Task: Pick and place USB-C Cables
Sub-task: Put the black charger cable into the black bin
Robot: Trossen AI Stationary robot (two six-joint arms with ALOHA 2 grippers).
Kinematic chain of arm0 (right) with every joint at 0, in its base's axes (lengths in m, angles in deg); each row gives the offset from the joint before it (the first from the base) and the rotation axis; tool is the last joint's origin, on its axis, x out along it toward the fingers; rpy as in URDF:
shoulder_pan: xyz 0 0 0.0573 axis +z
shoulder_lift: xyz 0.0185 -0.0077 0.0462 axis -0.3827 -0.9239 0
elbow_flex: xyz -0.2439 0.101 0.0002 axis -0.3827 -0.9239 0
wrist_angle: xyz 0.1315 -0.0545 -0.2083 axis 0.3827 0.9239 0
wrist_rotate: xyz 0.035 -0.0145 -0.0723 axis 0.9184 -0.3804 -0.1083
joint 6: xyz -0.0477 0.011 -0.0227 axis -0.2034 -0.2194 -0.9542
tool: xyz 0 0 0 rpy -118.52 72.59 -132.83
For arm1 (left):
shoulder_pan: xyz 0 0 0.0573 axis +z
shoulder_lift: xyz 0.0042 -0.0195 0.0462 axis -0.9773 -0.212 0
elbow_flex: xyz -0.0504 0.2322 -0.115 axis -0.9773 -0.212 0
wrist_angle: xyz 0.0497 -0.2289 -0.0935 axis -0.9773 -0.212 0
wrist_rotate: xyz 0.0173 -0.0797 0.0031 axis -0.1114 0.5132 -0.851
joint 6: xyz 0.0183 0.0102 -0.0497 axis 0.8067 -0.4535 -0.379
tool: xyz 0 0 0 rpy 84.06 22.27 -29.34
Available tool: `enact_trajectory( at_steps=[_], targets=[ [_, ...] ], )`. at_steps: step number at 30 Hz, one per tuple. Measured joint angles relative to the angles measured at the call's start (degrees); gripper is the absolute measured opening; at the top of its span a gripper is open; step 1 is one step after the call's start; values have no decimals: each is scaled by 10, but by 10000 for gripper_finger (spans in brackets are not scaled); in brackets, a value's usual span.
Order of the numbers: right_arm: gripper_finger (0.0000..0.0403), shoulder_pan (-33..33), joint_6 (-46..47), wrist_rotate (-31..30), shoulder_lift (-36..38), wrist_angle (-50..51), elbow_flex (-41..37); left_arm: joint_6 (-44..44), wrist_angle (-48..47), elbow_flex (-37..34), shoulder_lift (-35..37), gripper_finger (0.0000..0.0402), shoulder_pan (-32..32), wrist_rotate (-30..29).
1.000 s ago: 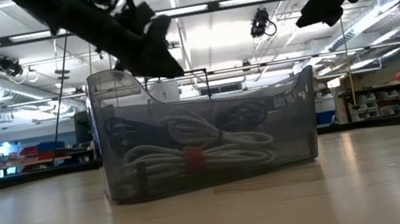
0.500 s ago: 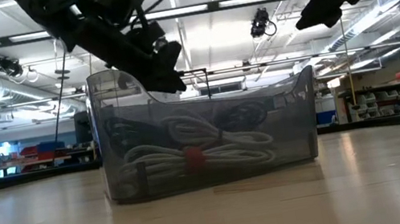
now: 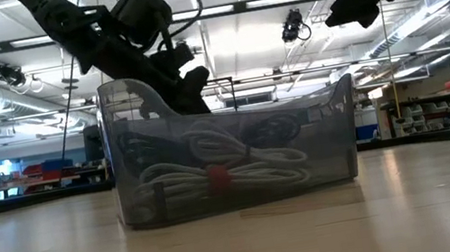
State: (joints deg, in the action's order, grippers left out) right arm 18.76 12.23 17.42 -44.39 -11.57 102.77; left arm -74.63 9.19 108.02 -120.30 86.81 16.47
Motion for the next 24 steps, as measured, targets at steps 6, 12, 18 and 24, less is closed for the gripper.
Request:
enact_trajectory(
  at_steps=[6,12,18,24],
  targets=[
    [166,0,0,0,-16,-10,0,-66,-5,0,-2,167,19,70],
    [166,0,-1,0,-32,-28,0,-83,-120,54,-6,167,22,77],
    [166,0,-2,6,-34,-33,0,-97,-275,161,-38,167,24,78],
    [166,1,3,34,-34,-32,0,-93,-419,259,-92,167,51,102]
  ],
)
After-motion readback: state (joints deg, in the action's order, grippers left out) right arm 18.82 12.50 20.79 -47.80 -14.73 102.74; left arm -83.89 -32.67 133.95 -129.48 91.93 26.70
